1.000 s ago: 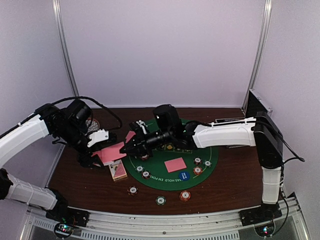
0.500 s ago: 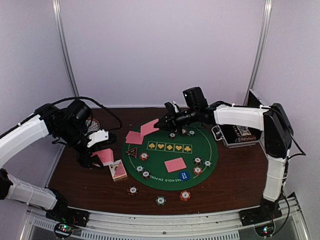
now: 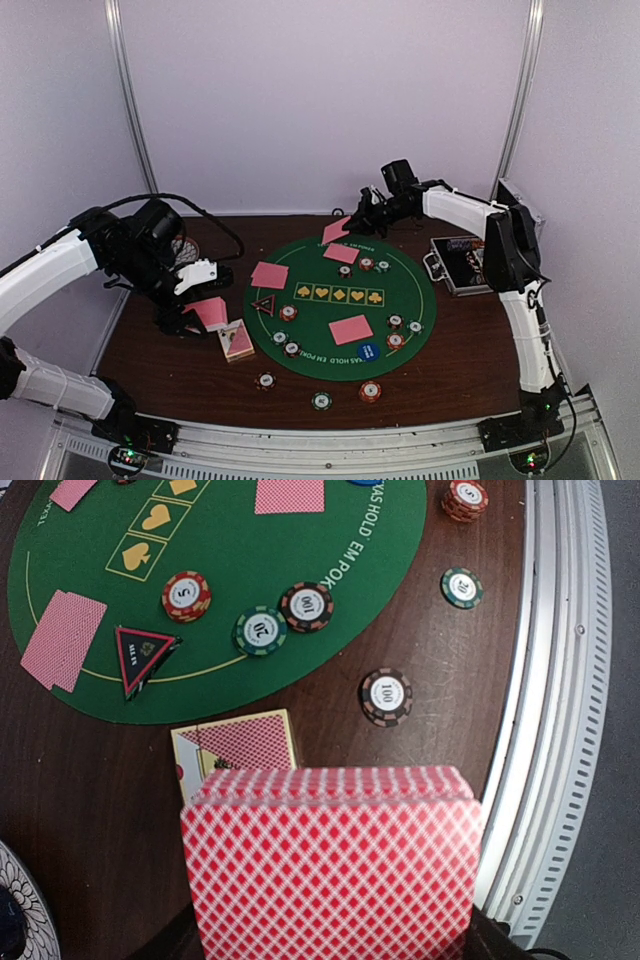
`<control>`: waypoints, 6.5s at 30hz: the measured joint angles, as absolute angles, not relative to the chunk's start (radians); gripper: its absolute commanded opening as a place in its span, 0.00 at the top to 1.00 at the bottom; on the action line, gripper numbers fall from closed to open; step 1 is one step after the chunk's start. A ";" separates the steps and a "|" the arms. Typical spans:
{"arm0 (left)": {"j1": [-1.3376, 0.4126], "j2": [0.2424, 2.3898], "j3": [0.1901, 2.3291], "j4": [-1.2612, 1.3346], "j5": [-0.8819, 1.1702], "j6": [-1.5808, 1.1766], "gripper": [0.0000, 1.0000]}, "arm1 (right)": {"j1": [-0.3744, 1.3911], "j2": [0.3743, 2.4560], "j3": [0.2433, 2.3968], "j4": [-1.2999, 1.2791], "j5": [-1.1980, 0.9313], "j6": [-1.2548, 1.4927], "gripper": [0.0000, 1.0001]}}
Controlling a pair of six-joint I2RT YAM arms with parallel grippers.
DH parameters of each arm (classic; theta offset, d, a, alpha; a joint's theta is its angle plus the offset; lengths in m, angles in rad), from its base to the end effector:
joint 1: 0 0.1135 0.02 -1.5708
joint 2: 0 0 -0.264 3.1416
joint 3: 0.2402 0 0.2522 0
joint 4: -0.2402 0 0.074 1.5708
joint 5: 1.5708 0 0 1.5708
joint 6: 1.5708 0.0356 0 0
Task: Distribute texas hold em gaming equipment
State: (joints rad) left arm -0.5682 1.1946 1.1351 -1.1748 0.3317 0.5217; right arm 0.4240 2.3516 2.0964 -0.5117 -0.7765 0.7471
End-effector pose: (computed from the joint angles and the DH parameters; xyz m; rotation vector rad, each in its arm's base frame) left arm 0.1679 -0.1210 0.3027 1.5065 2.3330 -0.4755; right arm 0.4724 0.2406 0.2283 -0.0269 2.5420 1.4421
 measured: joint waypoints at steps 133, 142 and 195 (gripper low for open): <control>-0.568 1.184 1.134 -1.187 0.342 0.522 1.00 | 1.054 2.166 1.500 0.487 -0.830 1.352 0.39; -0.568 1.180 1.134 -1.187 0.344 0.522 1.00 | 1.034 2.090 1.458 0.434 -0.835 1.337 0.47; -0.568 1.178 1.135 -1.187 0.342 0.522 1.00 | 0.703 1.826 1.182 -0.411 -0.769 0.725 1.00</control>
State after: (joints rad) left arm -0.5682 1.1778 1.1347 -1.1870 0.3416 0.5224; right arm 0.7033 1.8263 1.1820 -0.4110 -0.7692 0.7250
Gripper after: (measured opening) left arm 0.675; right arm 0.020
